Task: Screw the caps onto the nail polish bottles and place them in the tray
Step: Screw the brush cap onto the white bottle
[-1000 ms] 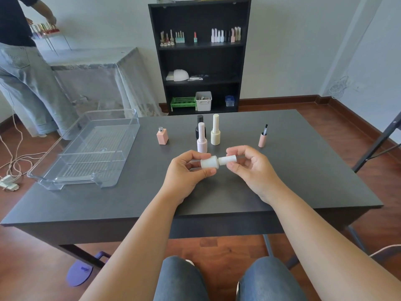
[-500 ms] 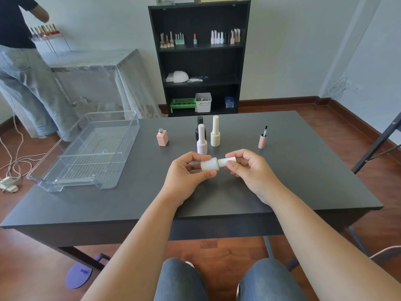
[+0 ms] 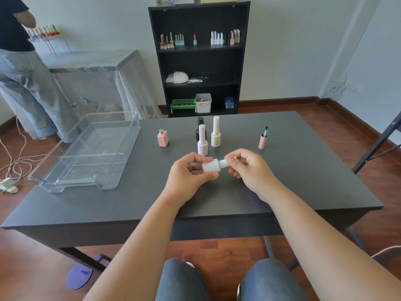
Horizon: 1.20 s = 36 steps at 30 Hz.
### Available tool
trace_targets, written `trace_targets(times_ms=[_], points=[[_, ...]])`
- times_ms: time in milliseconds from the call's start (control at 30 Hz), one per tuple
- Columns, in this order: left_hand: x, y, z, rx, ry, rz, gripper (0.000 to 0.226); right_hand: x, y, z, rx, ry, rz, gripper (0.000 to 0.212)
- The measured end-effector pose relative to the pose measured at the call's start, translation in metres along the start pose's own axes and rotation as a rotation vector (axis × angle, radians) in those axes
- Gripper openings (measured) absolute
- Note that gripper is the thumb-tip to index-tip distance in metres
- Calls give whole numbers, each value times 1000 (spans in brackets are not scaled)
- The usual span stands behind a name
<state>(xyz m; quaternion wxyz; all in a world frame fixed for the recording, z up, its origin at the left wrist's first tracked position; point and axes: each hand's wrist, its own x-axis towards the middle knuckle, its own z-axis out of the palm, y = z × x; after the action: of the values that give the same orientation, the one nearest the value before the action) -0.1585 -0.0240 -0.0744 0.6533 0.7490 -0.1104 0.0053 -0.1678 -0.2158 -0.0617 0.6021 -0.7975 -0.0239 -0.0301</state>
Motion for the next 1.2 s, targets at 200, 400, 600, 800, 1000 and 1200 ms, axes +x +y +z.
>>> trace_targets(times_ms=[200,400,600,800,1000,1200], points=[[2,-3,3,158,51,38,31,10,-10,6,-97,84,78,14],[10,-7,4,146,151,58,27,29,-30,0,-224,170,-3,12],[36,-12,-27,109,420,-120,24,57,-41,5,-487,125,18,13],[64,-17,-54,186,535,-254,53,61,-35,7,-425,83,-8,28],[91,-23,-73,259,533,-284,73,46,-4,-35,-144,478,-10,22],[97,-25,-70,415,528,-275,35,49,24,-67,-126,579,193,50]])
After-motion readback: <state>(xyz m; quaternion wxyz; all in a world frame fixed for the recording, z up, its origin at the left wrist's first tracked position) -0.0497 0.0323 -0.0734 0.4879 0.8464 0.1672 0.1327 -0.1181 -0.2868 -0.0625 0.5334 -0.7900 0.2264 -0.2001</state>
